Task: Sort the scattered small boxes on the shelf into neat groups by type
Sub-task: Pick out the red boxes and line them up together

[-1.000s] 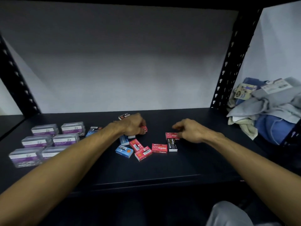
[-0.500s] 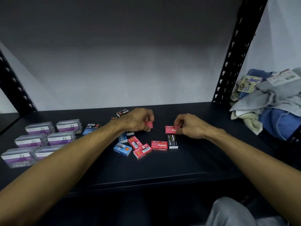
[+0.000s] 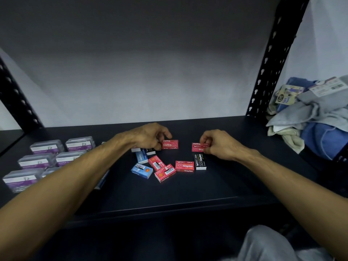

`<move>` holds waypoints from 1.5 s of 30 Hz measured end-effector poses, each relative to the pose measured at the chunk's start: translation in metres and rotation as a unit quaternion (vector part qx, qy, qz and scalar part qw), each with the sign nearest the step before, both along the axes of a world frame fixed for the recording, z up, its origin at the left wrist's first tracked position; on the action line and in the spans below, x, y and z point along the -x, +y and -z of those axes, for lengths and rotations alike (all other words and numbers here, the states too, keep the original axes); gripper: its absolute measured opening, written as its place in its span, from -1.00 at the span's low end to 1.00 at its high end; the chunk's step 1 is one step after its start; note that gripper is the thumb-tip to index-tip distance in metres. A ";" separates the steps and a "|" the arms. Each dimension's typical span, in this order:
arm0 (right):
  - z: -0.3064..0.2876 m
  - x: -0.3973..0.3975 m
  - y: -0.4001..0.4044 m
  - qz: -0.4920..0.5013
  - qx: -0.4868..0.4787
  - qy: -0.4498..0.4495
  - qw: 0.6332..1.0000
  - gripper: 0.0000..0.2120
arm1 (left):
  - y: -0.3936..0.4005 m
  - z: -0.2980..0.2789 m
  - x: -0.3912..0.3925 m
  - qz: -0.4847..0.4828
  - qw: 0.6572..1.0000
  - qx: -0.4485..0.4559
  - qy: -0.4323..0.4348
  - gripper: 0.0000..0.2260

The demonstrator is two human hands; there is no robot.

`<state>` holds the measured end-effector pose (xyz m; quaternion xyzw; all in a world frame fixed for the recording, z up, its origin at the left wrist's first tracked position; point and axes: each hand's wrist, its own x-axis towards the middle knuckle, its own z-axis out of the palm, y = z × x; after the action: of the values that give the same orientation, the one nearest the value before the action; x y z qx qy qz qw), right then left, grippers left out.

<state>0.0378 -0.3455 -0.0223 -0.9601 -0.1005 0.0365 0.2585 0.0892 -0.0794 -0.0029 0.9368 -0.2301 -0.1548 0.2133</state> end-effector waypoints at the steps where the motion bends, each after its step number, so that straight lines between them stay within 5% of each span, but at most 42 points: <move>1: 0.000 0.000 0.000 -0.001 0.001 -0.001 1.000 -0.82 | 0.001 0.000 -0.001 -0.002 1.000 -0.001 -0.002 -0.56; 15: 0.003 0.000 0.000 -0.009 0.004 -0.005 1.000 -0.85 | -0.030 0.006 0.004 0.016 0.999 0.023 -0.029 -0.84; 26: 0.003 0.001 -0.003 0.004 0.003 -0.009 1.000 -0.85 | -0.035 0.008 0.012 -0.027 0.984 0.173 -0.032 -0.68; 34: 0.003 0.004 -0.005 0.004 0.001 -0.017 1.000 -0.86 | -0.012 0.006 0.015 -0.008 0.999 0.036 -0.034 -0.76; 45: -0.010 -0.005 -0.067 0.068 0.003 -0.028 0.997 -0.87 | -0.083 0.005 -0.009 0.003 0.993 0.099 -0.057 -0.76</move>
<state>0.0428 -0.4128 -0.0127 -0.9661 -0.0423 -0.0078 0.2547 0.0985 -0.1628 -0.0075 0.9176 -0.2590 -0.0778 0.2912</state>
